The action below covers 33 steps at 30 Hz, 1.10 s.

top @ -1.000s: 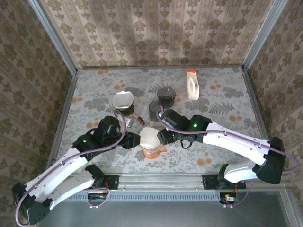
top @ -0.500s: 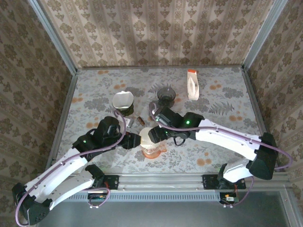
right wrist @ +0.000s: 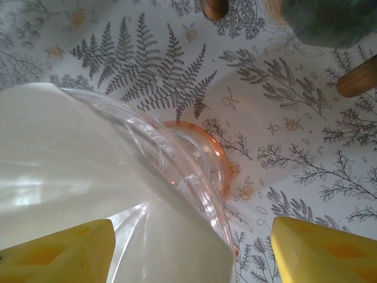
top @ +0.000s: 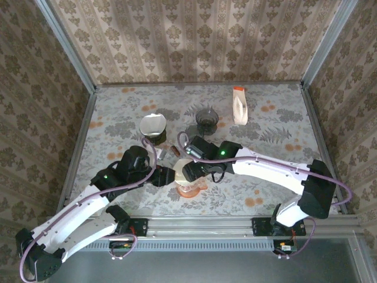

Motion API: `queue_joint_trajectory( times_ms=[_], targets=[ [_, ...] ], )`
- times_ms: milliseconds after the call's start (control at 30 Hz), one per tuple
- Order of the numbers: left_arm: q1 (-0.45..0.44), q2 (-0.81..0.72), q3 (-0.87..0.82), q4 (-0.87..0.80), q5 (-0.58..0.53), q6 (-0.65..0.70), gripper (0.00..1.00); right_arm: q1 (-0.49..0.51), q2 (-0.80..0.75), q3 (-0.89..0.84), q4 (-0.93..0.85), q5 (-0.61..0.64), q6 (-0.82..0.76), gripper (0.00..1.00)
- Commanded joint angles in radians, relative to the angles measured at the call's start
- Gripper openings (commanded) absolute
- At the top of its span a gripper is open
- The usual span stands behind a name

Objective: Place the coffee filter in the dripper

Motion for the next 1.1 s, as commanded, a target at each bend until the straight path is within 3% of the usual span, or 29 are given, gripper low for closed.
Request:
queue_joint_trajectory(
  times_ms=[0,433,833,1067],
  targets=[
    [0.005,-0.006,-0.014,0.022,0.015,-0.018,0.45,0.005,0.032,0.01,-0.014,-0.021,-0.02,0.72],
    [0.007,-0.01,-0.027,0.041,0.018,-0.026,0.47,0.011,0.12,0.046,-0.062,0.001,-0.023,0.72],
    [0.03,-0.054,-0.04,0.071,0.033,-0.061,0.64,0.018,0.163,0.065,-0.086,0.033,-0.016,0.72],
    [0.033,-0.055,-0.053,0.058,0.048,-0.058,0.51,0.019,0.166,0.064,-0.087,0.049,-0.005,0.71]
  ],
)
